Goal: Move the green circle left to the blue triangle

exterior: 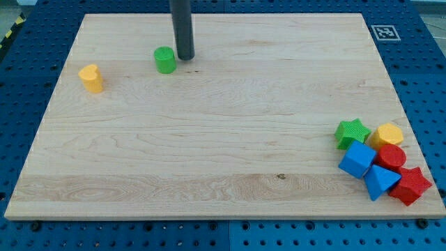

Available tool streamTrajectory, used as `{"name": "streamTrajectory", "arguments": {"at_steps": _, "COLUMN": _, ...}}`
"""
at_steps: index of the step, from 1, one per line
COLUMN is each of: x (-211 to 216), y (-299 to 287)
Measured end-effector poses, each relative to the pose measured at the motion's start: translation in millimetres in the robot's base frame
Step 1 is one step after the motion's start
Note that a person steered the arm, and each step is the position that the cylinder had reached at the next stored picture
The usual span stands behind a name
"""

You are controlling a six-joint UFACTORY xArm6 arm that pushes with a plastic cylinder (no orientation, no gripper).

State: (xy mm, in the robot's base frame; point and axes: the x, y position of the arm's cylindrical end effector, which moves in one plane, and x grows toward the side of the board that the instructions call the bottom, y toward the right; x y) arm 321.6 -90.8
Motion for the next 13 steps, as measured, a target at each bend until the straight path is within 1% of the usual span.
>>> {"name": "streamTrajectory", "arguments": {"at_steps": 1, "x": -26, "y": -54}}
{"name": "streamTrajectory", "arguments": {"at_steps": 2, "x": -32, "y": -64}}
{"name": "streamTrajectory", "arguments": {"at_steps": 3, "x": 4, "y": -56}}
{"name": "streamTrajectory", "arguments": {"at_steps": 4, "x": 12, "y": -50}}
{"name": "streamTrajectory", "arguments": {"at_steps": 5, "x": 34, "y": -22}}
{"name": "streamTrajectory", "arguments": {"at_steps": 6, "x": 51, "y": -12}}
{"name": "streamTrajectory", "arguments": {"at_steps": 7, "x": 70, "y": -21}}
{"name": "streamTrajectory", "arguments": {"at_steps": 8, "x": 74, "y": -15}}
{"name": "streamTrajectory", "arguments": {"at_steps": 9, "x": 89, "y": 3}}
{"name": "streamTrajectory", "arguments": {"at_steps": 11, "x": 92, "y": 6}}
{"name": "streamTrajectory", "arguments": {"at_steps": 12, "x": 110, "y": 7}}
{"name": "streamTrajectory", "arguments": {"at_steps": 13, "x": 136, "y": 8}}
